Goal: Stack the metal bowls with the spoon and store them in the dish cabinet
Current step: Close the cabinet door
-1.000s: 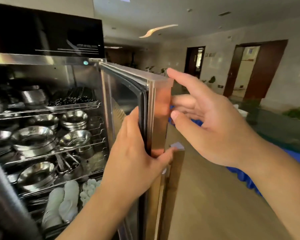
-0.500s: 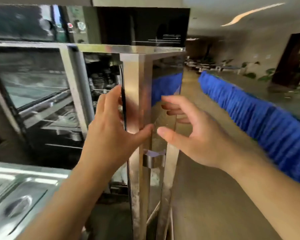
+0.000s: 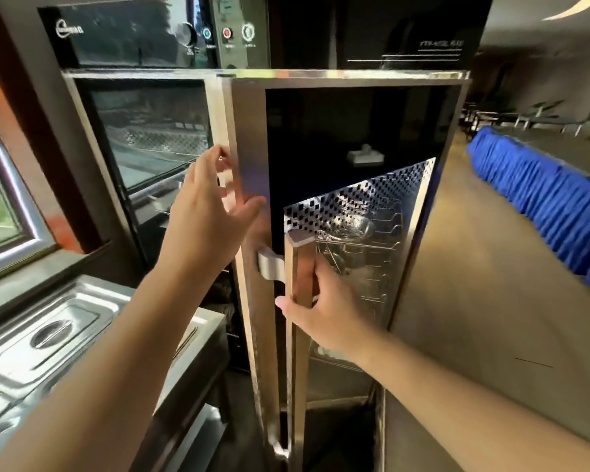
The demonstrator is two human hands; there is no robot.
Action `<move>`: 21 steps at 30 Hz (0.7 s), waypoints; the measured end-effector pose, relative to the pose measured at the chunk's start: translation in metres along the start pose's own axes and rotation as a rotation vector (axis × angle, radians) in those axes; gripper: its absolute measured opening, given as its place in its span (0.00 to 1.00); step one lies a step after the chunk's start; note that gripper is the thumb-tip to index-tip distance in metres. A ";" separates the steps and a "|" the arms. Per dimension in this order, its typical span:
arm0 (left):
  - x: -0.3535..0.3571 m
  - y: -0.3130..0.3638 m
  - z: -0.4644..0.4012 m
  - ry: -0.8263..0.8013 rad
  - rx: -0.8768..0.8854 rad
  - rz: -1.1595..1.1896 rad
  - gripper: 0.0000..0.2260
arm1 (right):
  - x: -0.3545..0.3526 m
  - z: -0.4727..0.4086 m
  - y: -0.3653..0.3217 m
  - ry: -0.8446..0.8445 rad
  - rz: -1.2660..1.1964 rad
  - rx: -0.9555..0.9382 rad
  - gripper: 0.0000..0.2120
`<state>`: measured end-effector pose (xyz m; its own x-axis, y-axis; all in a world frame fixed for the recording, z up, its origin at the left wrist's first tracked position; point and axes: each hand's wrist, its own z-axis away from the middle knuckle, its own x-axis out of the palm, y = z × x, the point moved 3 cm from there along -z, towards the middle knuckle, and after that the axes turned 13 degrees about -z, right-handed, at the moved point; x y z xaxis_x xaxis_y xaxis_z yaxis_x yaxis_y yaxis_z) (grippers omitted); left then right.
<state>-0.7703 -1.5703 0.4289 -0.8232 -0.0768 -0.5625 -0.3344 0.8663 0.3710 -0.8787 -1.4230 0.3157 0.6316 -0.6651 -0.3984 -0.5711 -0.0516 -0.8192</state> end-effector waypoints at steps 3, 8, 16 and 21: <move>0.012 -0.031 -0.020 -0.005 -0.010 -0.006 0.30 | 0.026 -0.029 0.010 0.035 -0.018 0.076 0.15; 0.039 -0.083 -0.063 -0.029 0.023 0.023 0.26 | 0.071 -0.086 0.022 0.086 -0.007 0.174 0.13; 0.089 -0.157 -0.142 -0.111 0.022 0.122 0.24 | 0.120 -0.178 0.038 0.149 -0.050 0.296 0.17; 0.116 -0.192 -0.185 -0.122 0.123 0.185 0.20 | 0.146 -0.231 0.060 0.252 -0.193 0.397 0.13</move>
<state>-0.8866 -1.8372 0.4289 -0.8011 0.1422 -0.5814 -0.1187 0.9143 0.3872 -0.9418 -1.6949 0.3036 0.5317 -0.8332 -0.1520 -0.1821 0.0628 -0.9813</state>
